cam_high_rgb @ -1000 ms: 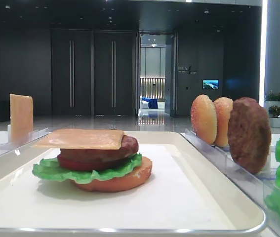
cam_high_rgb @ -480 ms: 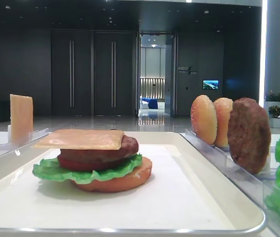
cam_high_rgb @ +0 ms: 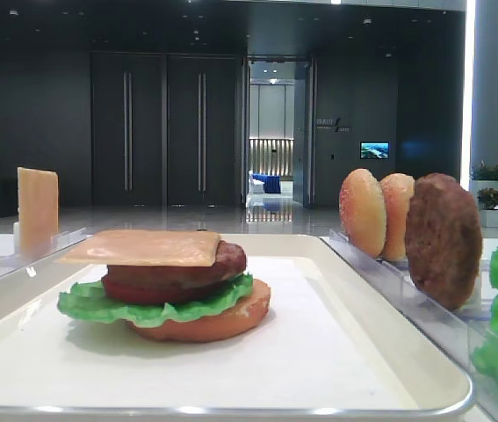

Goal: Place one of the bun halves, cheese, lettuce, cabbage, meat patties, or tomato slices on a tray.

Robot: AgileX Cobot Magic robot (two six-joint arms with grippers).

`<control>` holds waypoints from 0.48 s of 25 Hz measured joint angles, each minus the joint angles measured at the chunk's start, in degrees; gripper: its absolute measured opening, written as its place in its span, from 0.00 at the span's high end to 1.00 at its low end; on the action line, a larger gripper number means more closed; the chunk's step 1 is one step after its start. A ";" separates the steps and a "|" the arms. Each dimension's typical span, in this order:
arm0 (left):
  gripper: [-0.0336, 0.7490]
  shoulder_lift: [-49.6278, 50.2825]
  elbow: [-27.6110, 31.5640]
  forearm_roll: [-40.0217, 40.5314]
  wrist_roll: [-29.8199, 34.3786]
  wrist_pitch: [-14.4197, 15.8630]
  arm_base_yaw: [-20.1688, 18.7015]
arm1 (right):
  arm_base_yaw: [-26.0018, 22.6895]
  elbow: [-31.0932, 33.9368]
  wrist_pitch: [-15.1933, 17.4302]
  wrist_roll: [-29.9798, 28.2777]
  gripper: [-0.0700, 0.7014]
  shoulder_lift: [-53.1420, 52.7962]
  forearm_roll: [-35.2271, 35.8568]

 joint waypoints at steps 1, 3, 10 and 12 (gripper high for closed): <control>0.30 0.00 0.00 -0.18 0.05 0.00 -0.77 | 0.00 0.00 0.00 0.00 0.40 0.00 0.00; 0.30 0.00 0.00 -0.34 0.05 0.00 -1.98 | 0.00 0.00 0.00 0.00 0.40 0.00 0.00; 0.30 0.00 0.00 -0.39 0.05 0.04 -2.71 | 0.00 0.00 0.00 0.00 0.40 0.00 0.00; 0.30 0.00 0.00 -0.39 0.07 0.04 -2.71 | 0.00 0.00 0.00 0.00 0.40 0.00 0.00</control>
